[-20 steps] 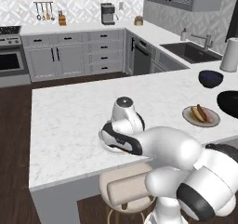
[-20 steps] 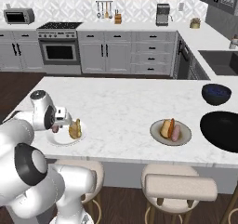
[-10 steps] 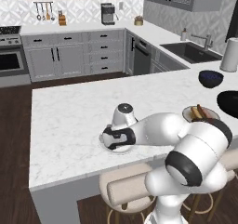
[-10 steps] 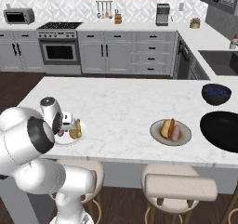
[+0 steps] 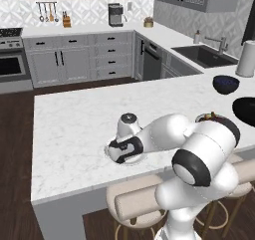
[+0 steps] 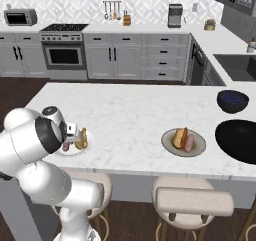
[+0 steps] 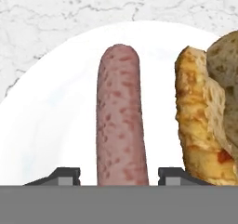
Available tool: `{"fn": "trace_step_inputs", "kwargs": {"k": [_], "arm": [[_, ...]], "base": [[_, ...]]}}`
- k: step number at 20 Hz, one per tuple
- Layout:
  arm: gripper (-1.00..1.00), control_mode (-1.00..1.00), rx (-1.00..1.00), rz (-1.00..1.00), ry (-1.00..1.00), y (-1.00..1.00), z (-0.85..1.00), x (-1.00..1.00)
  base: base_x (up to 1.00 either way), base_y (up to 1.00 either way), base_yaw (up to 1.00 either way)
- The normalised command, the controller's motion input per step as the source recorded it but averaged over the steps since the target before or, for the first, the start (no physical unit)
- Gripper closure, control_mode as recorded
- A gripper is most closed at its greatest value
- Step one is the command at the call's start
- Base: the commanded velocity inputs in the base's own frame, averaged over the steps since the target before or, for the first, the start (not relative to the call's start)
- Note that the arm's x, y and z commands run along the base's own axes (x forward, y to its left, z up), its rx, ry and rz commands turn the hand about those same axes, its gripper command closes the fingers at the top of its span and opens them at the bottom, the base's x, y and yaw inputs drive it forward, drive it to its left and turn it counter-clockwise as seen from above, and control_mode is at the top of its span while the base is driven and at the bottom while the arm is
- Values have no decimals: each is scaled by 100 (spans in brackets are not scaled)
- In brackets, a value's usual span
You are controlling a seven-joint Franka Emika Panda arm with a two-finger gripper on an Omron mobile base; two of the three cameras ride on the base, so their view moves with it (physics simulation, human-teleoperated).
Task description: Place one bun and one sausage from the bowl on each plate.
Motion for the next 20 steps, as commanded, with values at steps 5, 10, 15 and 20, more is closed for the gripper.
{"fn": "trace_step_inputs", "kwargs": {"k": [5,10,15,20], "arm": [[-100,-100,0,-4,-8,-3,97,-35],[-100,-100,1,-2,-2,-21,100,-74],[-100,-100,12,0,11,1,100,-100],[-100,-100,7,0,28,12,73,-100]], "base": [[0,0,0],[0,0,0],[0,0,0],[0,0,0]]}}
